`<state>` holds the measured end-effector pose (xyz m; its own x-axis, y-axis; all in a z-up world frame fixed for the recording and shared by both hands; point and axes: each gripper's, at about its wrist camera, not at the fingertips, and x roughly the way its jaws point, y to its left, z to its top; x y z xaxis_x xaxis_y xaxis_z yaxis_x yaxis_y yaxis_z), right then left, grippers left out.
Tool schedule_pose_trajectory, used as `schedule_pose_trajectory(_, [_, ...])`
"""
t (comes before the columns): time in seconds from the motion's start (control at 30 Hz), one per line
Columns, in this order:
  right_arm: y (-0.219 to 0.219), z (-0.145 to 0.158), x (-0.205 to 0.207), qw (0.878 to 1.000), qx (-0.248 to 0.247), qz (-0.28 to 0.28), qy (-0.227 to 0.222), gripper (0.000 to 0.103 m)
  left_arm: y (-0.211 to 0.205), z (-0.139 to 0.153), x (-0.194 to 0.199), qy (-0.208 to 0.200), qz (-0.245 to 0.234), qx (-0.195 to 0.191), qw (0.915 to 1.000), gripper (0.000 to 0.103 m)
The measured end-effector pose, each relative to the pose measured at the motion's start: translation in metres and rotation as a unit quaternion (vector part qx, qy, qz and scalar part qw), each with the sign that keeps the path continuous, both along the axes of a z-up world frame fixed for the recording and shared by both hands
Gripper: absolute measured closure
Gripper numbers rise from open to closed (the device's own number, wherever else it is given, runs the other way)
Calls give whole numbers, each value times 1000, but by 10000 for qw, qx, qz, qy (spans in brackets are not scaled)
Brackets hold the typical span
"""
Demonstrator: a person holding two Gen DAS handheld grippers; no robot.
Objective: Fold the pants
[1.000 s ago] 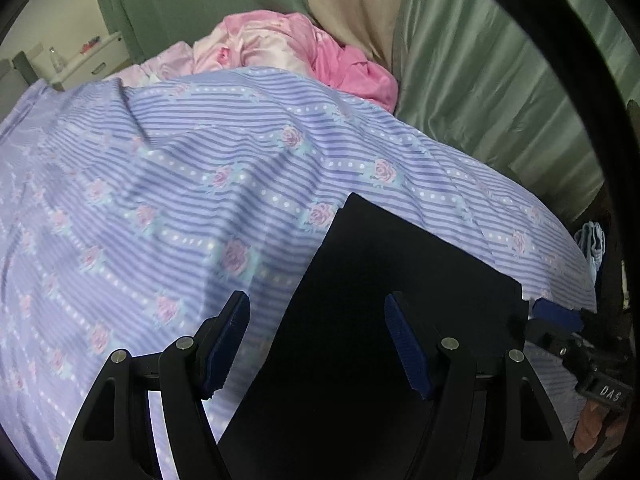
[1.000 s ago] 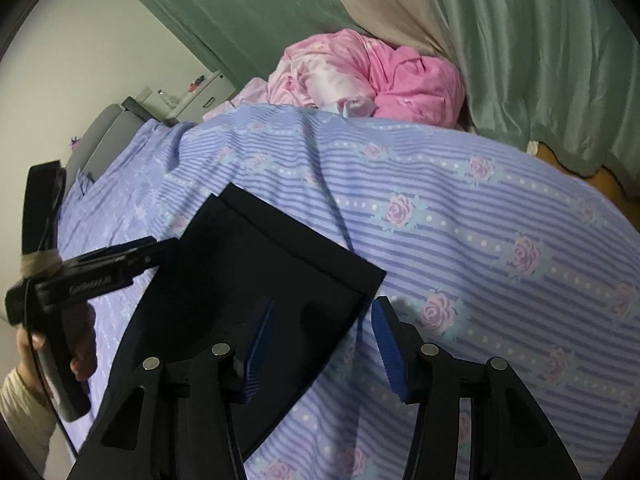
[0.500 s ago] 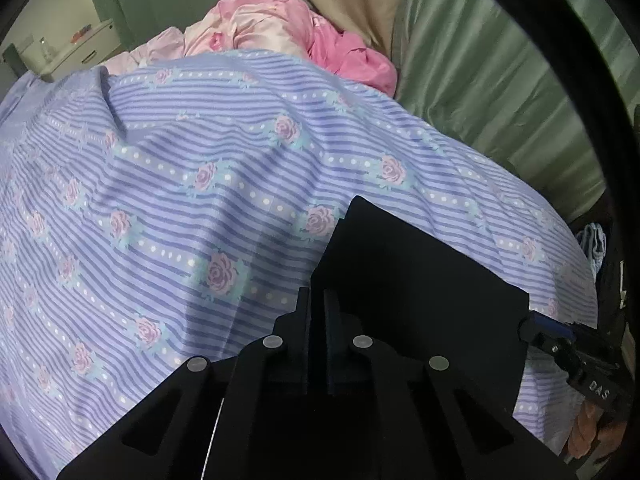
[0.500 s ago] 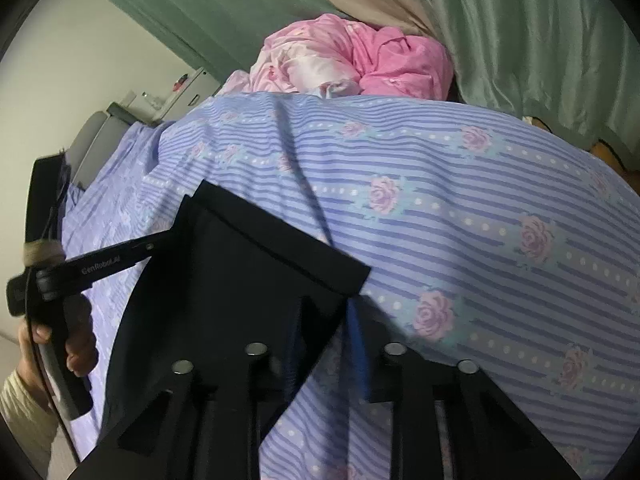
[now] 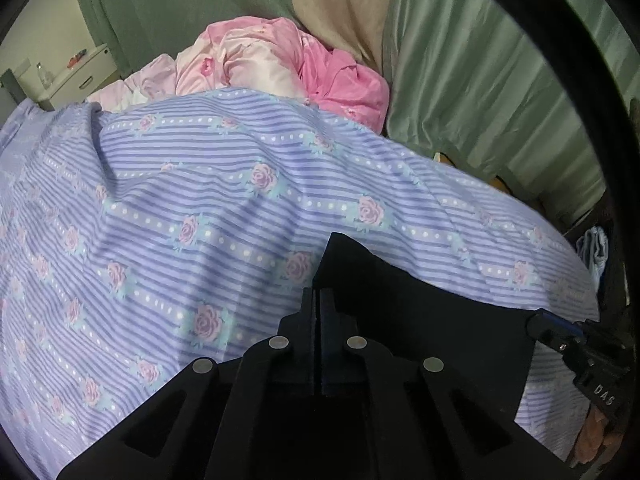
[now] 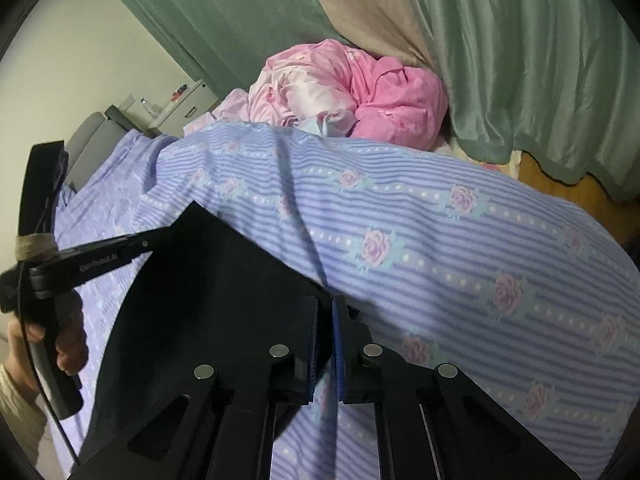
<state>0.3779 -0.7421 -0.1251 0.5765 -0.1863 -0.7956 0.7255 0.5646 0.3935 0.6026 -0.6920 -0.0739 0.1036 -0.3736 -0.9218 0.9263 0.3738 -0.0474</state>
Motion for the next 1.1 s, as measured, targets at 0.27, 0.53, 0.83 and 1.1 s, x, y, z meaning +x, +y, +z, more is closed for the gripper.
schedule_pose_trajectory(0.27, [-7,-18,-5,9988,478,25,-105,65,-10,-8,2,-28,64,76,9999,81])
schedule_pose_trajectory(0.53, [-9,-28,-6,9953,878,34,-415,60,-24,-16,6,332,-90,159,9993,55])
schedule_pose_trajectory(0.83, [-17,-42,-4,9919,1143,40,-557,60,-36,-35,29,999,6,292,9946,53])
schedule_pose_trajectory(1.1, [-23,-47,0,9913,1180,120,-571,71,-33,-43,35,1478,134,148,9888,68])
